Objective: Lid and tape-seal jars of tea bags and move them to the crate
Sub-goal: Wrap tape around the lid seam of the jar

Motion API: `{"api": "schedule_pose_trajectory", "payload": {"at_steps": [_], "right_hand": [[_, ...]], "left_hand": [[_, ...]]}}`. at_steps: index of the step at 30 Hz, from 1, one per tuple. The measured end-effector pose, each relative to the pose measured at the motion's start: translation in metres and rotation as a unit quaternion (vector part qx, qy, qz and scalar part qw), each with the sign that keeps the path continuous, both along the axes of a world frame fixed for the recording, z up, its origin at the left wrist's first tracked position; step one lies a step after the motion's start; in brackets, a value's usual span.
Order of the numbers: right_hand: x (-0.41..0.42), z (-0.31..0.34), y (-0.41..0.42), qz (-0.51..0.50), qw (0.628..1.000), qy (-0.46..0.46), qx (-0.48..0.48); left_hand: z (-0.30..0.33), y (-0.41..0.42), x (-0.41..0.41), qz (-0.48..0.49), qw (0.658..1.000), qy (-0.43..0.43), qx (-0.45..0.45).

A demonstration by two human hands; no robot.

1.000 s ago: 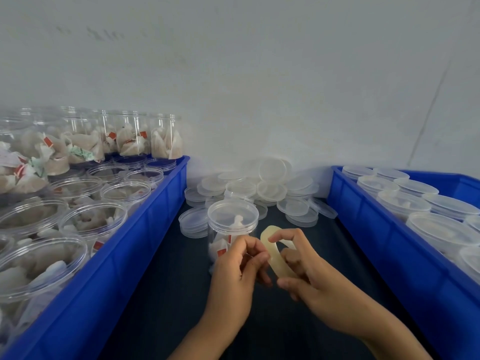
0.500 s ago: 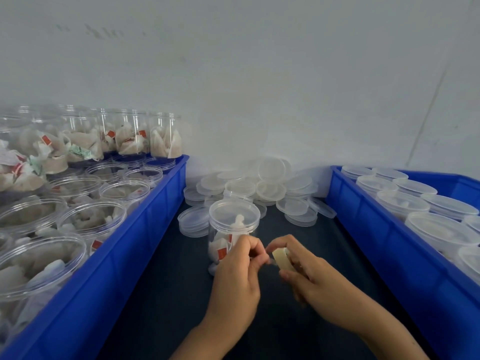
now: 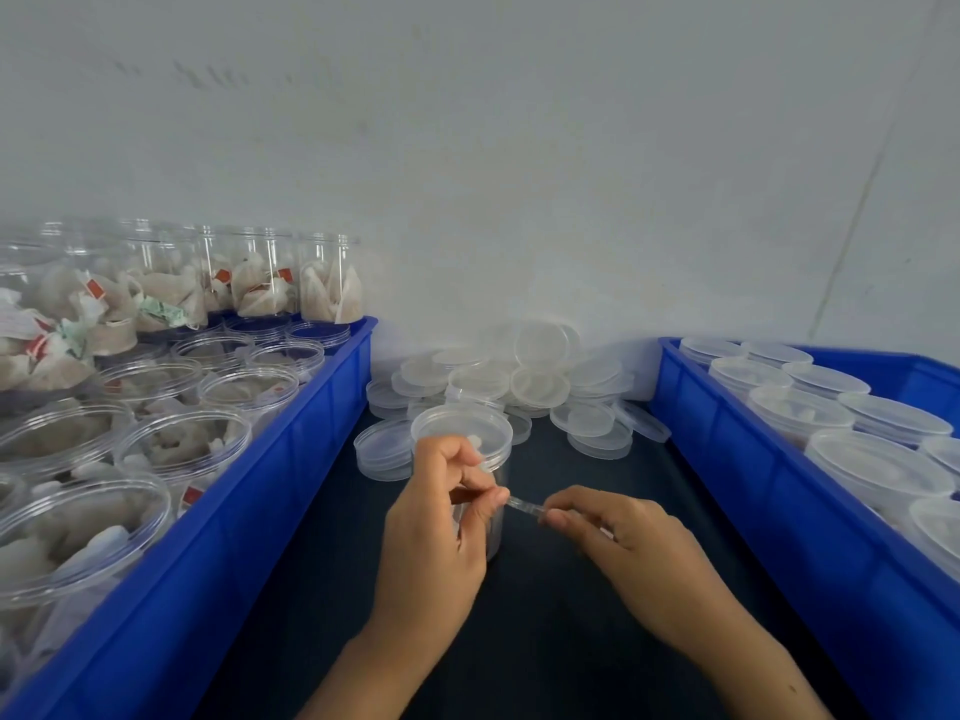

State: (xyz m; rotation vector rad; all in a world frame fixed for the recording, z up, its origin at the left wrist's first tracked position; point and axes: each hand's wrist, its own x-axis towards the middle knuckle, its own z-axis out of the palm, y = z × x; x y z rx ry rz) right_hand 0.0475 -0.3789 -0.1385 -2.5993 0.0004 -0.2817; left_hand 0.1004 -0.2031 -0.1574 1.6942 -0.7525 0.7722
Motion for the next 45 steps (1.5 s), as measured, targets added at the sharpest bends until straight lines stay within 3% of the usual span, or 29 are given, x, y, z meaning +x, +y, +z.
{"api": "schedule_pose_trajectory", "payload": {"at_steps": [6,11,15,17,20,22,24,27,32,37,45], "right_hand": [[-0.002,-0.002,0.003,-0.055,0.996,0.058,-0.04],[0.0,-0.005,0.006,-0.003,0.98,0.07,0.185],[0.002,-0.008,0.007,-0.028,0.974,0.002,0.226],[0.002,-0.012,0.009,-0.044,0.975,-0.035,0.217],[0.0,-0.012,0.013,-0.042,0.978,-0.111,0.171],[-0.002,-0.009,0.015,-0.037,0.983,-0.152,0.092],[-0.004,-0.006,0.015,-0.03,0.982,-0.186,0.02],[-0.007,-0.002,0.014,-0.025,0.978,-0.206,-0.026],[-0.009,0.001,0.015,-0.016,0.974,-0.223,-0.04],[-0.01,0.004,0.015,-0.004,0.972,-0.235,0.031],[-0.01,0.006,0.025,0.016,0.951,-0.208,0.228]], "left_hand": [[-0.002,0.001,0.002,0.011,0.999,-0.046,0.022],[-0.002,0.007,0.007,0.075,0.988,-0.102,0.087],[-0.002,0.011,0.01,0.098,0.975,-0.153,0.129],[-0.002,0.013,0.011,0.1,0.977,-0.157,0.107],[-0.001,0.017,0.018,0.127,0.982,-0.131,0.04],[-0.003,0.02,0.024,0.117,0.99,-0.077,0.004],[-0.007,0.024,0.03,0.05,0.998,0.032,-0.019],[-0.015,0.023,0.036,-0.075,0.978,0.196,-0.025],[-0.027,0.018,0.043,-0.094,0.97,0.225,0.012],[-0.025,0.02,0.04,-0.113,0.971,0.207,0.038],[-0.02,0.012,0.031,-0.17,0.956,0.231,0.063]]}}
